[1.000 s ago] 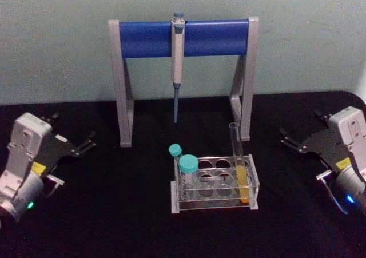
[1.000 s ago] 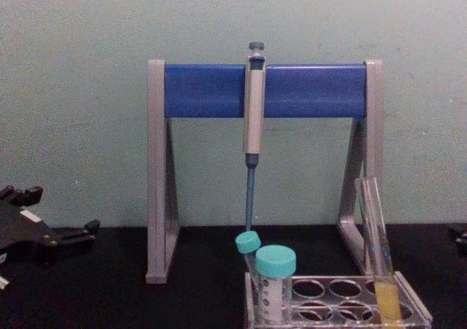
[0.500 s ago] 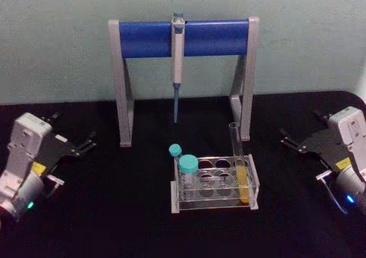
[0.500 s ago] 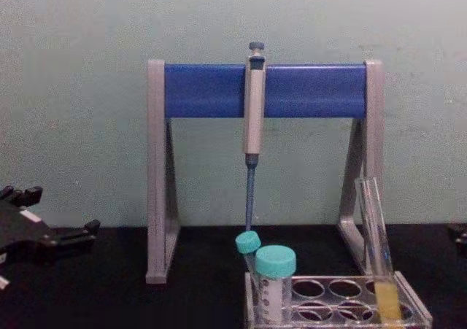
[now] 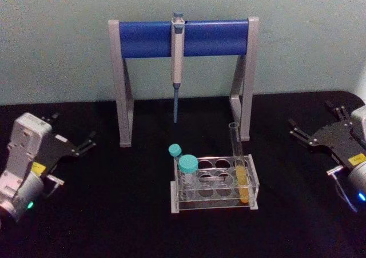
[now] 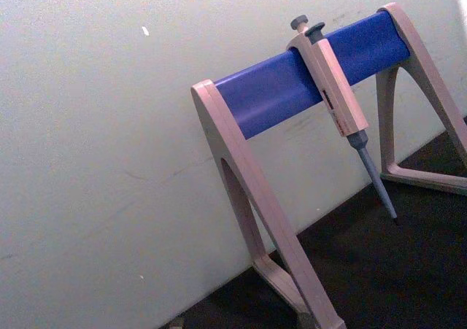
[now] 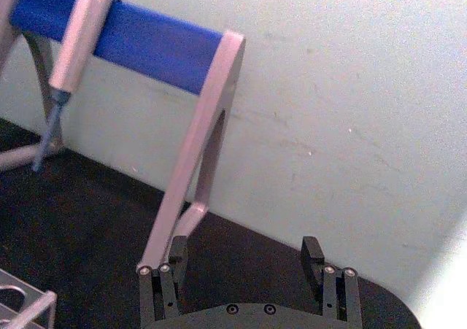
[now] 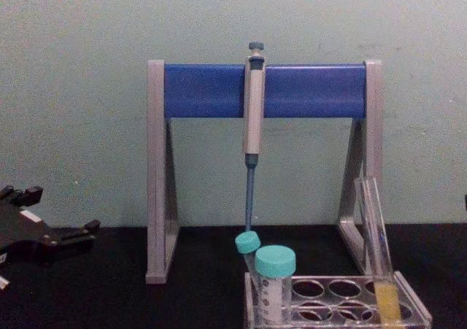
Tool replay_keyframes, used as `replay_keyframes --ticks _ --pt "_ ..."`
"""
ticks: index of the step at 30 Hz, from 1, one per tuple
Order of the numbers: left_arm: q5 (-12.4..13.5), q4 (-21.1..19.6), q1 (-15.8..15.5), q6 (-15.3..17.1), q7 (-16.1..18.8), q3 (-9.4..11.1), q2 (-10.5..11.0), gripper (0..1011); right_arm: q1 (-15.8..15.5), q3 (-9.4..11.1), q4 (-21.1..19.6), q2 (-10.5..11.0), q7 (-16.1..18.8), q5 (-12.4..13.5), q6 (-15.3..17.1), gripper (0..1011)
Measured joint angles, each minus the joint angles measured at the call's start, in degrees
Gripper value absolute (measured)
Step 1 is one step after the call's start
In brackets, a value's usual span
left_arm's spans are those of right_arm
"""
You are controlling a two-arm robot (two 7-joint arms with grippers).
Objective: Pick up the test tube from the test tube rack, shake it, then place it back into the test tube rack.
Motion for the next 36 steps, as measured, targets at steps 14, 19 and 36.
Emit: replay_keyframes --ticks 14,19,36 --pt "0.00 0.00 0.00 0.00 0.00 0.00 0.00 1001 -6.99 4.95 -12.45 4.61 6.09 5.73 4.35 1000" --pt "0.00 0.00 0.00 0.00 0.00 0.00 0.00 1001 -8.95 6.17 -15.86 5.89 8.14 7.44 6.39 1000" --pt "0.00 0.00 0.00 0.00 0.00 0.00 0.00 1001 -8.72 4.96 -19.07 6.51 17.19 9.69 12.77 1000"
